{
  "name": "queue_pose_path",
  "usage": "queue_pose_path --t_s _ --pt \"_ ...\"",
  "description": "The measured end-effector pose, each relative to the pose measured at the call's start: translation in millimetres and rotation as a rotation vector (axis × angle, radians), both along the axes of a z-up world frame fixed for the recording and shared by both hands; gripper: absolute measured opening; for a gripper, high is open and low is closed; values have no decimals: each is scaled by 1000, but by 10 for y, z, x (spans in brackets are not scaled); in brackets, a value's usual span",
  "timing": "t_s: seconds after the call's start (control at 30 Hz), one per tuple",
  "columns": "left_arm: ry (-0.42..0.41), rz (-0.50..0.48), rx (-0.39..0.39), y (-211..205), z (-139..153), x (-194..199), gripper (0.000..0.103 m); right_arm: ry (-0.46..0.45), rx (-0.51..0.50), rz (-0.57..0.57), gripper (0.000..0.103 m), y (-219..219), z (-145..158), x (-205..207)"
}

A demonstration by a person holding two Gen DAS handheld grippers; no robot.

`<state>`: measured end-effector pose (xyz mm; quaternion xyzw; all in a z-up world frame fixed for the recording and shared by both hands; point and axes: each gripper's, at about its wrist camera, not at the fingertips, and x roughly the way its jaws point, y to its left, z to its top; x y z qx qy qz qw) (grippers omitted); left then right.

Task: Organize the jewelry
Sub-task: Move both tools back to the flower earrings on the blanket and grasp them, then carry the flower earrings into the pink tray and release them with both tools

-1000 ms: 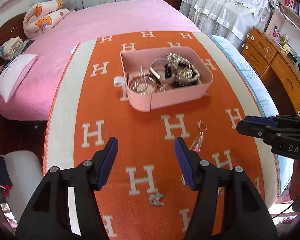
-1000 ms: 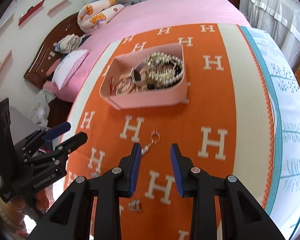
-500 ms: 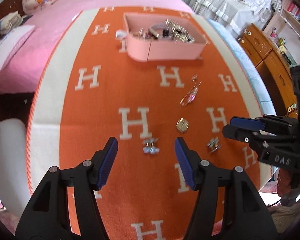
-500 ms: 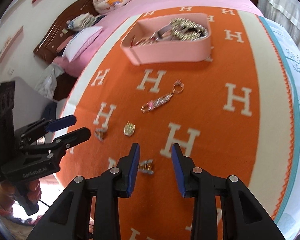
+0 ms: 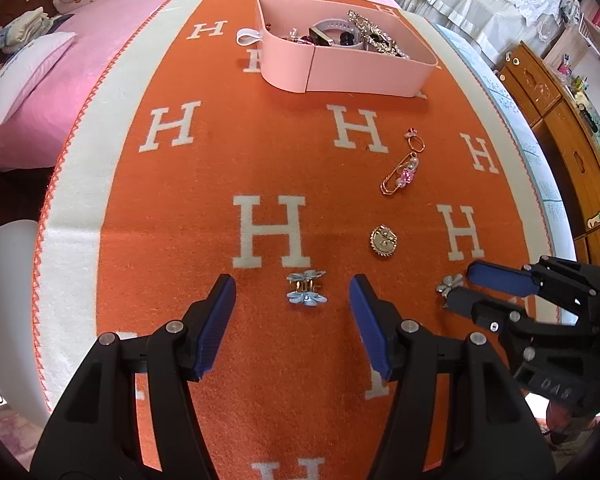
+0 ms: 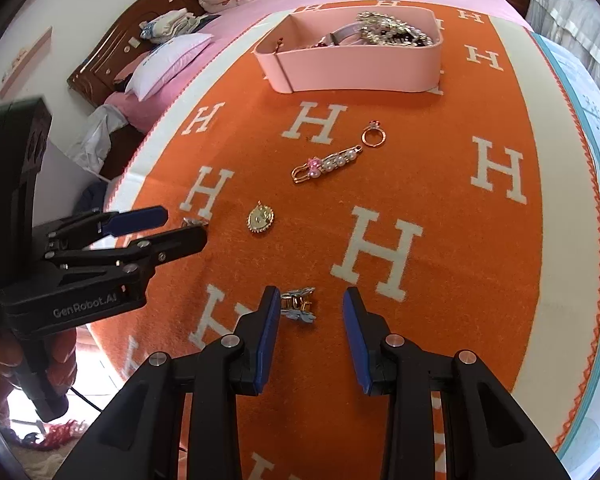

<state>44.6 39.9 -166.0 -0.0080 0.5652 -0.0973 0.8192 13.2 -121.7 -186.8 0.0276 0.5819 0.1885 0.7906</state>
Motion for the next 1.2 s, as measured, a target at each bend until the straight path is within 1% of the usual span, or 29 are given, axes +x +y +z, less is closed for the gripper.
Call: queue_pose_path --t_s 0.07,0.13,0.17,0.27,0.3,0.33,0.37,0.4,0.57,0.73,0.83,0.97,1.2 --pt "-2 1 2 -25 -14 8 55 -5 -10 14 33 55 -20 -26" --pt "1 2 5 -41 -35 16 51 -31 -44 38 33 122 -18 -56" --pt "3 2 5 -44 -45 18 47 -45 -64 54 31 161 -18 -70" --pt "-3 2 16 -59 -59 21 41 -71 -101 89 22 236 -30 -99" --pt "-5 0 17 -57 -58 11 36 -75 -106 95 19 242 -29 -110" --pt "-11 -1 20 -64 -57 14 31 -80 -112 100 19 250 -31 -118" --pt "-13 -2 23 -62 -60 10 22 -83 -114 102 19 250 -34 -127" --pt "-17 -4 27 -63 -61 7 17 -82 -112 103 18 249 -36 -127" --pt "-26 -4 28 -53 -50 -16 17 -74 -108 104 18 214 -29 -132" --pt "-44 -2 39 -35 55 -31 17 -74 -95 93 18 153 37 -124" --pt "-65 -15 49 -38 164 -16 17 -84 -85 80 18 121 119 -81" --pt "-115 -34 66 -83 383 67 17 -105 -64 52 18 70 273 28" --pt "-180 -33 23 -127 738 394 17 -140 -12 -26 18 -56 543 380"
